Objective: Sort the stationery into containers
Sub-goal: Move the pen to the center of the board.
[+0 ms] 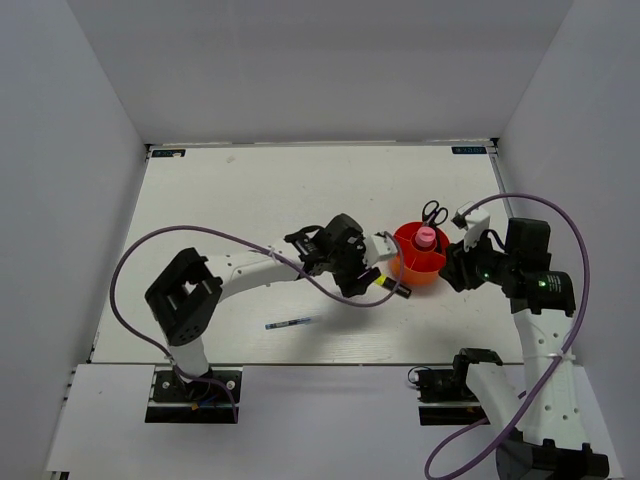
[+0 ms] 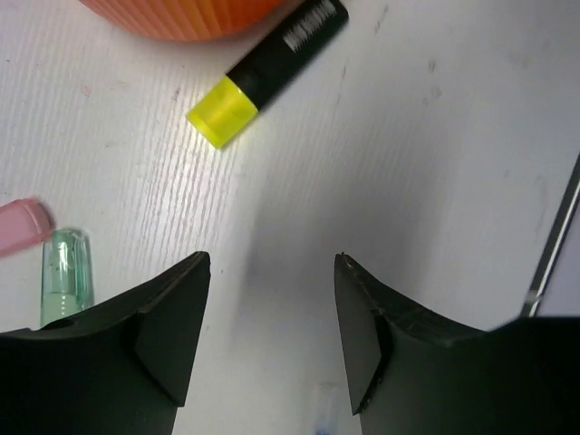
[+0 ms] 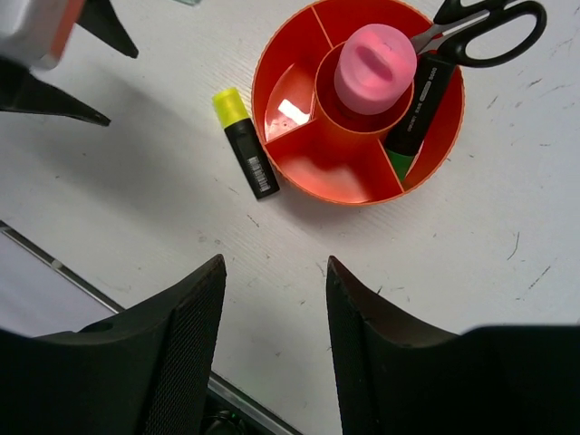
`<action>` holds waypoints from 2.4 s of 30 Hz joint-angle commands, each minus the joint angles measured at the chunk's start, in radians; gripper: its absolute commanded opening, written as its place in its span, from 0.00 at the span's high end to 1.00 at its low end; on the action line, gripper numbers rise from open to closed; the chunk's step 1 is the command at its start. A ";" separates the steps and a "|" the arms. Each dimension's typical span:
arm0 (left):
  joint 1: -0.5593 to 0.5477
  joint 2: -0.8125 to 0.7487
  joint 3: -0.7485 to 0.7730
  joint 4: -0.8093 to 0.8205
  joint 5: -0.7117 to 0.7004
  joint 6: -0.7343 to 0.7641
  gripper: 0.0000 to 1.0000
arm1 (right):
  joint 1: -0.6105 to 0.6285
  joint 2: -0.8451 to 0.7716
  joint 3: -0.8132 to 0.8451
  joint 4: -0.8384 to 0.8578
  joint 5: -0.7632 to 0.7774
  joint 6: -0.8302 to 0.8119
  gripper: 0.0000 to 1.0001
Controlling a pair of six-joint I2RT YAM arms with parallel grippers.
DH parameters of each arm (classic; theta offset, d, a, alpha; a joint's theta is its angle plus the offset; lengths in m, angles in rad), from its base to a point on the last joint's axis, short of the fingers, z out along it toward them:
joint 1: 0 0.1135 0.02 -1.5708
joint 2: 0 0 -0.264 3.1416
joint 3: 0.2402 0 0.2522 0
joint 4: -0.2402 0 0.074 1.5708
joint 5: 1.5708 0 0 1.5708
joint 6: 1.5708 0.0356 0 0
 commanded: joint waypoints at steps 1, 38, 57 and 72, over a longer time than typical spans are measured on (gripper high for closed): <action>0.012 -0.089 -0.079 0.065 0.048 0.261 0.33 | -0.004 0.007 -0.011 0.029 -0.014 -0.002 0.48; 0.012 0.244 0.154 0.191 0.214 0.519 0.34 | -0.030 -0.022 -0.125 0.154 0.011 0.041 0.46; 0.033 0.336 0.212 0.179 0.272 0.496 0.36 | -0.037 0.005 -0.140 0.183 0.009 0.047 0.46; 0.032 0.342 0.160 0.210 0.262 0.449 0.55 | -0.043 0.001 -0.131 0.177 0.006 0.048 0.46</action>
